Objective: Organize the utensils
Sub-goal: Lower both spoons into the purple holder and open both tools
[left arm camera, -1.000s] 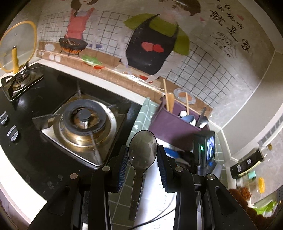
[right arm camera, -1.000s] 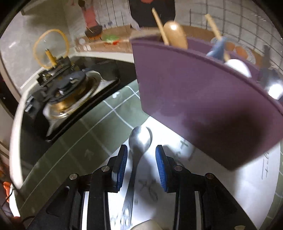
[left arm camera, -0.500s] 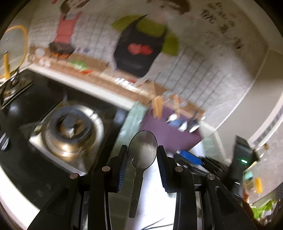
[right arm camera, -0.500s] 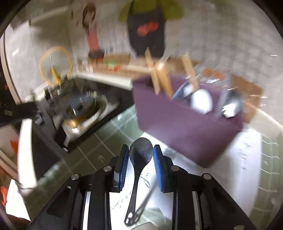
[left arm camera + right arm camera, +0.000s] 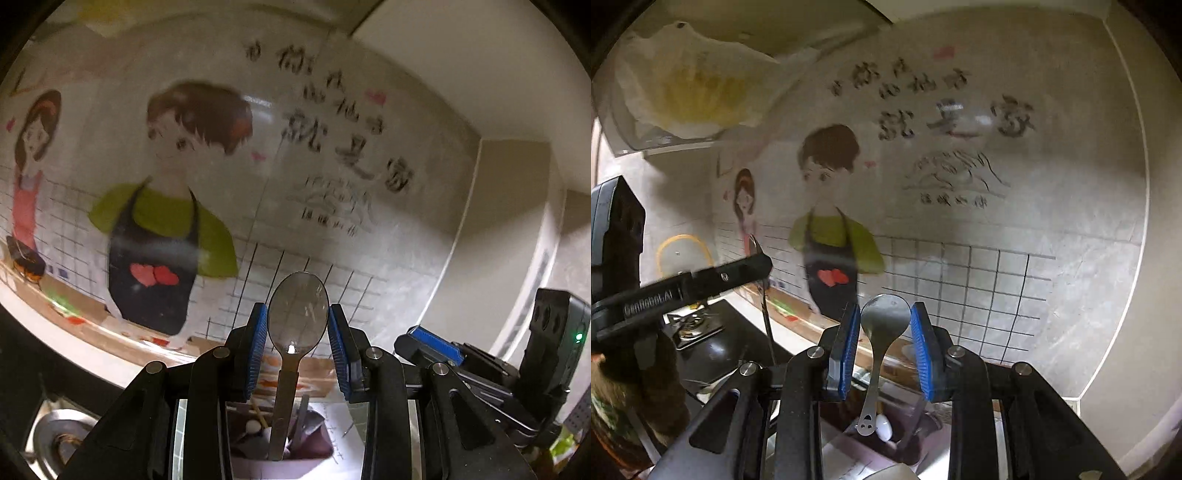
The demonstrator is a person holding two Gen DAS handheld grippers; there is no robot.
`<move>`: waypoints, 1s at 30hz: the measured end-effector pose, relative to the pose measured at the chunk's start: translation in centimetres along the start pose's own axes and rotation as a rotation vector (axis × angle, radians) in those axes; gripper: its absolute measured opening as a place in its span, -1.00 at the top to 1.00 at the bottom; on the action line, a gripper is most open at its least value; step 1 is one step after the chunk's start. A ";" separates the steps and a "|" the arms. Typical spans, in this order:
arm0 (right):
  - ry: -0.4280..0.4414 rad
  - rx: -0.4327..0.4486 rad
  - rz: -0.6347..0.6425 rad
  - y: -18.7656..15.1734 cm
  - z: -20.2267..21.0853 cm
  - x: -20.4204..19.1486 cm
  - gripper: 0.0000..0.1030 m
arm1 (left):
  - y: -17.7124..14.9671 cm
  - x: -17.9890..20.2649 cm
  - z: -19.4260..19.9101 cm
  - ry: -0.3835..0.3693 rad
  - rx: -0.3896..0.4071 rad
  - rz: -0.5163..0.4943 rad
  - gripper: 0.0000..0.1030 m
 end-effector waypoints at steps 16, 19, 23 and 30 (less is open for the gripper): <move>0.025 -0.277 -0.197 -11.9 -10.1 4.4 0.46 | -10.0 -4.0 -10.2 0.060 -0.282 0.010 -0.07; -0.010 -0.282 -0.222 -12.4 -8.6 4.3 0.46 | -11.2 -4.4 -9.2 0.077 -0.327 0.013 -0.07; -0.016 -0.241 -0.246 -11.7 -4.2 2.7 0.36 | -11.0 -4.0 -4.3 0.108 -0.305 -0.016 -0.07; 0.018 -0.212 -0.220 -13.6 3.3 -3.5 0.36 | -13.6 -2.0 6.7 0.229 -0.254 -0.200 -0.07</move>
Point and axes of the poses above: each gripper's, at about its wrist camera, not at the fingertips, and z roughly against the way its jaws point, x to its right, y to its top, the point moved 5 cm from there along -z, roughly the way its jaws point, and after that the axes turned 11 degrees about y, right-handed, at the moved point
